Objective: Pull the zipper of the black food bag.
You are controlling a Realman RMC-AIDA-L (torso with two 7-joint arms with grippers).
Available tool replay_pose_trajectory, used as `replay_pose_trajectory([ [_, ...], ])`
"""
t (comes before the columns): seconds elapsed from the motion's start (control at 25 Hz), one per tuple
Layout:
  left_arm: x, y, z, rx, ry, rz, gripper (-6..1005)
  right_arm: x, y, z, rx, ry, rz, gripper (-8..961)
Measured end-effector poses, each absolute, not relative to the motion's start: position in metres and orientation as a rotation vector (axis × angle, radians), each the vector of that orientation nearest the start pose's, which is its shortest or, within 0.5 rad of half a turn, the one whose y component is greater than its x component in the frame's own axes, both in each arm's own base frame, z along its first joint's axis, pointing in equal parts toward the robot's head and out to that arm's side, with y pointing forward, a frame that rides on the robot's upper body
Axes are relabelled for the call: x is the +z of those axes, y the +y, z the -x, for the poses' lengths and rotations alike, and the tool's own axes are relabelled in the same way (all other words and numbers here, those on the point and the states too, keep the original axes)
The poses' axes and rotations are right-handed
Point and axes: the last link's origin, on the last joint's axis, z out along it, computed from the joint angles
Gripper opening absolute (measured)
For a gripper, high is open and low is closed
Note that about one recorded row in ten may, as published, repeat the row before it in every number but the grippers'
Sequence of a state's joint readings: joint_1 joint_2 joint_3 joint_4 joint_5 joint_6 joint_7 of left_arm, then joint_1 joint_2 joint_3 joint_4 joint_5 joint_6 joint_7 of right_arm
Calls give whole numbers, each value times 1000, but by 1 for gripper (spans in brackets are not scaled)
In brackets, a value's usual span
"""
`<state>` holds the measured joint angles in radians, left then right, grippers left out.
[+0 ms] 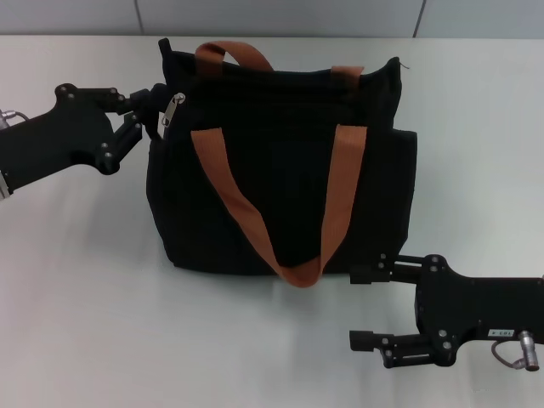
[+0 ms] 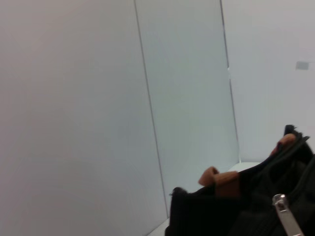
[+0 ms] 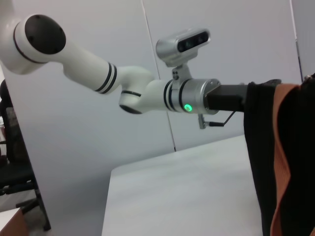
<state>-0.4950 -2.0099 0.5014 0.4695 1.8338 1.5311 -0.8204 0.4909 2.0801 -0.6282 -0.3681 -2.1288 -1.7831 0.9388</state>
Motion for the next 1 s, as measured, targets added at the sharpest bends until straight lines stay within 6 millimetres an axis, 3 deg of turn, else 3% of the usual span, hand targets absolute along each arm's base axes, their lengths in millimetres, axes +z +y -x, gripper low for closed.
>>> replay_pose_trajectory([
  [0.16,35,328,293,-775,-140,2398,160,-41,252,-267,1006,339,2932,786],
  [0.28,38,323,292,-818,-135,2370,78,-26,253,-250,1249,384,2845,785],
  [0.32,38,323,292,-818,-135,2370,49,-26,253,-250,1249,384,2845,785],
  [0.36,38,323,292,-833,-135,2359,19,-17,257,-240,1375,433,2807,785],
  [0.56,37,322,289,-850,-132,2349,19,-2,274,-215,1535,586,2832,785],
  [0.64,37,322,288,-856,-128,2342,19,2,286,-202,1550,663,2863,785],
  [0.68,37,323,288,-856,-119,2338,19,3,303,-188,1515,766,2900,785],
  [0.72,37,323,288,-856,-119,2338,19,3,303,-188,1515,766,2900,785],
  [0.84,36,323,287,-853,-104,2337,19,0,338,-158,1363,951,2949,785],
  [1.0,36,323,286,-853,-97,2335,19,-5,358,-137,1222,1048,2985,785],
])
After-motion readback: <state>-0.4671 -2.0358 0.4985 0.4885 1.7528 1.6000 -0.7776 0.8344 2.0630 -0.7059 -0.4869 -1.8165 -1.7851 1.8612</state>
